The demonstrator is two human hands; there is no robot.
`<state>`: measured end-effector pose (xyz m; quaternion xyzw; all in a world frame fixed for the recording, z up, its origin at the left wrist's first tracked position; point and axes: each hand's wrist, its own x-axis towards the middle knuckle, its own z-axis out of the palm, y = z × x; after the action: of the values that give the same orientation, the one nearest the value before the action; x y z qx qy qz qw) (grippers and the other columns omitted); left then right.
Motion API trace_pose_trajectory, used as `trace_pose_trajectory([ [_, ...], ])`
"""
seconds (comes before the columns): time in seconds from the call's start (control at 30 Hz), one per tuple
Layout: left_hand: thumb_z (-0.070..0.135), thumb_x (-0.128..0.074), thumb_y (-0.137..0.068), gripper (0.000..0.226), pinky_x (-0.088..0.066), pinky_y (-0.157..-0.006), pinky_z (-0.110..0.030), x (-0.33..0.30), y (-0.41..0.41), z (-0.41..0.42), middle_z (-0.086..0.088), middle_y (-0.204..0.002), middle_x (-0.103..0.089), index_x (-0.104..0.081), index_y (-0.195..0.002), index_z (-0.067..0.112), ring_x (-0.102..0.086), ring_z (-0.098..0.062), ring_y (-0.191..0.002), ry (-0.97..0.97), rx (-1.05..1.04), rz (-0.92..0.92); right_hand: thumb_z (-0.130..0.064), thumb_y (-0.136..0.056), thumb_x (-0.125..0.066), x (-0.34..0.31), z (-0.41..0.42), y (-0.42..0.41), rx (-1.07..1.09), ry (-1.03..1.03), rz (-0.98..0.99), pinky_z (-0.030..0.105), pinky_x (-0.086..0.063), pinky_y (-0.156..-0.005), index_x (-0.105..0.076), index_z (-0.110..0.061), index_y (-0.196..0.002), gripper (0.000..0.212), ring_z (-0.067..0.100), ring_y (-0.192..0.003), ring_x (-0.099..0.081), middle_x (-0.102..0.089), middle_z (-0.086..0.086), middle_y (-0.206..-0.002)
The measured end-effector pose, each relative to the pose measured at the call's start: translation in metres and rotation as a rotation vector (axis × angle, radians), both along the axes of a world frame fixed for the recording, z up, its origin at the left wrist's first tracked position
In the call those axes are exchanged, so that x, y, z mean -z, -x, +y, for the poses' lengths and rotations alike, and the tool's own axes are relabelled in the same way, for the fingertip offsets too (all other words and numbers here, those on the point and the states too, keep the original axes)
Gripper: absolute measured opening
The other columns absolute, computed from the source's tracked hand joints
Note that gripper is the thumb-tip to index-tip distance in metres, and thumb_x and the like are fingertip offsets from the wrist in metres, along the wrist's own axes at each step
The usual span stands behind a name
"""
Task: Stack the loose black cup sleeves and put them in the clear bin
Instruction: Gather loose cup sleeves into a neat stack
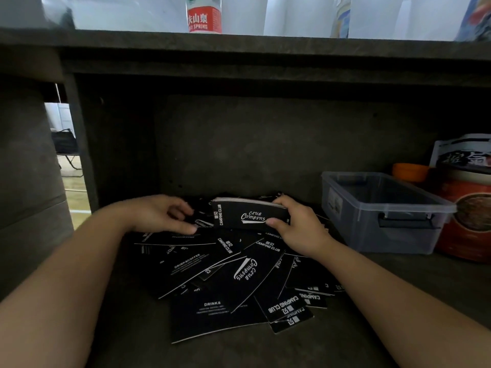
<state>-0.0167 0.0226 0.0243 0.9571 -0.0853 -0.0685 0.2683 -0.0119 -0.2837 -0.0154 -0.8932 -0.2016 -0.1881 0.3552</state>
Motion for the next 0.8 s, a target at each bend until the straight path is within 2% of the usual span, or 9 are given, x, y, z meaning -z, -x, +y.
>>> trace_pose_trajectory([
  [0.1,0.077,-0.082,-0.025,0.117,-0.037,-0.108,-0.030,-0.003,0.012,0.019,0.008,-0.136,-0.047,-0.042,-0.131,0.047,-0.045,-0.014,-0.128,-0.252,-0.034,0.221,-0.023,-0.089,-0.066,0.000,-0.001,0.001,0.005,0.002,-0.010,0.003,-0.038,-0.061,-0.057,-0.022,-0.109,0.022,-0.003,-0.076,-0.055,-0.063,-0.008,-0.092],
  [0.17,0.071,-0.083,-0.038,0.113,-0.035,-0.110,-0.033,0.003,0.015,0.027,0.003,-0.147,-0.041,-0.038,-0.139,0.045,-0.041,-0.019,-0.134,-0.343,-0.132,0.212,-0.024,-0.089,-0.065,0.001,-0.001,0.000,0.014,0.006,-0.010,0.004,-0.038,-0.061,-0.056,-0.023,-0.111,0.024,-0.002,-0.076,-0.056,-0.063,-0.007,-0.094],
  [0.3,0.086,-0.070,-0.015,0.123,-0.040,-0.107,-0.034,0.009,0.012,0.026,0.006,-0.135,-0.051,-0.052,-0.129,0.041,-0.051,-0.017,-0.121,-0.230,-0.132,0.078,-0.024,-0.089,-0.066,0.001,-0.005,0.000,0.035,-0.008,-0.029,0.015,-0.040,-0.068,-0.051,-0.026,-0.112,0.028,0.002,-0.078,-0.057,-0.064,-0.007,-0.095],
  [0.4,0.076,-0.070,-0.034,0.109,-0.040,-0.106,-0.031,0.008,0.013,0.020,0.003,-0.136,-0.055,-0.054,-0.134,0.034,-0.053,-0.016,-0.121,-0.218,-0.166,-0.035,-0.024,-0.088,-0.067,0.000,-0.009,0.001,0.032,-0.010,-0.041,0.020,-0.039,-0.074,-0.052,-0.026,-0.113,0.029,0.008,-0.084,-0.059,-0.064,-0.005,-0.099],
  [0.5,0.086,-0.068,-0.042,0.093,-0.042,-0.096,-0.025,0.008,0.011,0.024,0.008,-0.119,-0.060,-0.060,-0.123,0.041,-0.056,-0.012,-0.113,-0.194,-0.149,-0.162,-0.024,-0.089,-0.066,-0.001,-0.011,0.002,0.031,-0.008,-0.029,0.021,-0.040,-0.078,-0.051,-0.026,-0.114,0.030,0.010,-0.092,-0.057,-0.062,-0.005,-0.105],
  [0.53,0.082,-0.069,-0.052,0.074,-0.041,-0.091,-0.023,0.008,0.010,0.027,0.011,-0.111,-0.062,-0.062,-0.114,0.043,-0.057,-0.010,-0.109,-0.153,-0.139,-0.227,-0.024,-0.089,-0.065,-0.001,-0.011,0.003,0.027,-0.002,-0.029,0.021,-0.040,-0.079,-0.051,-0.026,-0.115,0.030,0.010,-0.094,-0.057,-0.062,-0.006,-0.106],
  [0.63,0.039,-0.069,-0.085,0.009,-0.043,-0.076,-0.019,0.002,0.012,0.028,0.012,-0.094,-0.068,-0.065,-0.093,0.041,-0.063,-0.012,-0.096,-0.043,-0.125,-0.449,-0.025,-0.090,-0.064,-0.003,-0.012,0.003,0.026,0.031,-0.046,0.021,-0.038,-0.077,-0.050,-0.026,-0.115,0.028,0.010,-0.091,-0.055,-0.059,-0.009,-0.103],
  [0.73,0.024,-0.065,-0.091,0.012,-0.044,-0.068,-0.017,0.000,0.011,0.024,0.007,-0.079,-0.069,-0.065,-0.083,0.032,-0.064,-0.008,-0.078,0.007,-0.145,-0.717,-0.026,-0.092,-0.061,-0.004,-0.011,0.002,0.035,0.069,-0.038,0.022,-0.037,-0.075,-0.049,-0.024,-0.115,0.026,0.010,-0.090,-0.054,-0.057,-0.008,-0.099],
  [0.8,0.021,-0.063,-0.093,0.010,-0.045,-0.066,-0.015,0.000,0.010,0.012,0.008,-0.077,-0.068,-0.064,-0.085,0.028,-0.064,-0.004,-0.070,0.195,-0.176,-0.860,-0.027,-0.092,-0.061,-0.005,-0.010,-0.001,0.056,0.075,-0.030,0.024,-0.040,-0.077,-0.048,-0.025,-0.116,0.027,0.013,-0.093,-0.056,-0.059,-0.005,-0.101],
])
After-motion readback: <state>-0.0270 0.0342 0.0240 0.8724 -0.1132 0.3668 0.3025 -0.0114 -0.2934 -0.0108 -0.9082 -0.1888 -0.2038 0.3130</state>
